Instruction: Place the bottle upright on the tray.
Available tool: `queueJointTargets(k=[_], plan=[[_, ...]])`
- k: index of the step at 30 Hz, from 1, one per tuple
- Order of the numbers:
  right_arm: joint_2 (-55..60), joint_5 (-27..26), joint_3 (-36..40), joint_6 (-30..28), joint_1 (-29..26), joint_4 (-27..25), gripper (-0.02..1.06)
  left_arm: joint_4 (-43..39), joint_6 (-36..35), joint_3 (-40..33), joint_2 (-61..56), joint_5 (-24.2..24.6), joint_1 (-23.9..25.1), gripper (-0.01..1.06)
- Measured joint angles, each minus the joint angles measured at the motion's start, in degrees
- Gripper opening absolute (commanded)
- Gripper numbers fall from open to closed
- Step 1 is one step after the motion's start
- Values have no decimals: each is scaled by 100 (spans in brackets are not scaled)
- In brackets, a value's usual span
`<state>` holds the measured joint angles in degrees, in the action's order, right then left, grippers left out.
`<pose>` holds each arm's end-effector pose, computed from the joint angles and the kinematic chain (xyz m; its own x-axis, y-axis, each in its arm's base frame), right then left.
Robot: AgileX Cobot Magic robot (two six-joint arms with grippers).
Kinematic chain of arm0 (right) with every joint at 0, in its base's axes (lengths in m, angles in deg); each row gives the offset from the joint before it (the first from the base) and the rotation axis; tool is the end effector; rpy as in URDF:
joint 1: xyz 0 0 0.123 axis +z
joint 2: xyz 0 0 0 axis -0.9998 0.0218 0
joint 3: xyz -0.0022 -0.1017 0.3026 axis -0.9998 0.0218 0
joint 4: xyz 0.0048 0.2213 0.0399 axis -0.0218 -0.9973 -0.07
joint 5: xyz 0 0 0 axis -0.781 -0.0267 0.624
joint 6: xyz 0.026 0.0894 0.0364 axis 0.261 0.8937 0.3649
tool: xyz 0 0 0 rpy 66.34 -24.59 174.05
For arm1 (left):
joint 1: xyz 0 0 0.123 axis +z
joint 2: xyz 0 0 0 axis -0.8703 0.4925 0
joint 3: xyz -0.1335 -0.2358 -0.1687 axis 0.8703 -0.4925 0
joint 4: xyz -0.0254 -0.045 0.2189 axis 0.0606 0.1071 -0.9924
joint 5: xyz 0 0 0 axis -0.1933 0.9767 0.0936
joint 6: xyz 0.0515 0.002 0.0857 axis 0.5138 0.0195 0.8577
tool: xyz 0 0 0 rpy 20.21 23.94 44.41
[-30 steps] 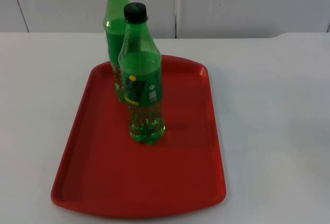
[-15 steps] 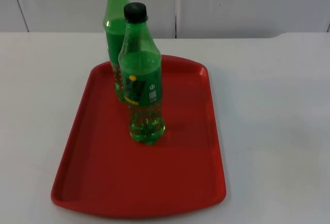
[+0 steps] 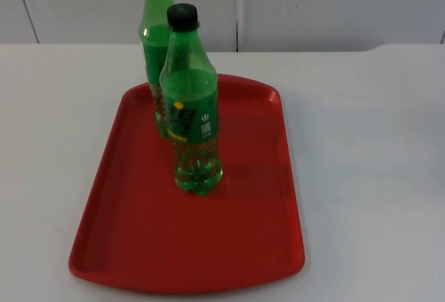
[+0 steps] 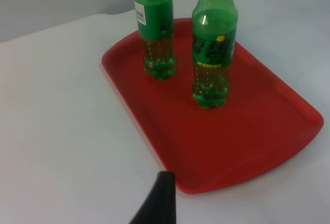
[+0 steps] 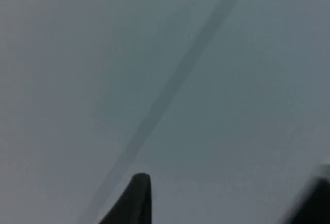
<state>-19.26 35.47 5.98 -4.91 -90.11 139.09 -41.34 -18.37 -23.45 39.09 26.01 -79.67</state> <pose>0.1017 -0.0243 0.4976 0.1701 -0.5080 -0.8444 0.3686 0.8275 -0.4236 -0.0583 0.0071 0.2655 -0.3795 0.2250 -0.8974 0.4666 0.8841 0.0244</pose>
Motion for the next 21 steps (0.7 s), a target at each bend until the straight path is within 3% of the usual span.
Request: queueJointTargets(k=[2,3,4,5,7,8,9,12,13,17,18,21], plan=[[170,1626,-149,-1275,0,-666,105,0,0,0,0,0,0,87],[245,2424,-235,-1867,0,-1358,105,0,0,0,0,0,0,87],[245,2424,-235,-1867,0,-1358,105,0,0,0,0,0,0,87],[319,3085,-335,-2456,0,-2202,105,0,0,0,0,0,0,87],[382,3785,-406,-3354,0,-3902,105,0,0,0,0,0,0,87],[377,3991,-406,-4203,0,-5338,105,0,0,0,0,0,0,87],[377,3991,-406,-4203,0,-5338,105,0,0,0,0,0,0,87],[293,4070,-406,-5678,0,-7503,105,0,0,0,0,0,0,87],[293,4070,-406,-5678,0,-7503,105,0,0,0,0,0,0,87],[-177,4070,-406,-7220,0,-9501,105,0,0,0,0,0,0,87],[-177,4070,-406,-7220,0,-9501,105,0,0,0,0,0,0,87],[-875,4127,-406,-8066,0,-10526,105,0,0,0,0,0,0,87]])
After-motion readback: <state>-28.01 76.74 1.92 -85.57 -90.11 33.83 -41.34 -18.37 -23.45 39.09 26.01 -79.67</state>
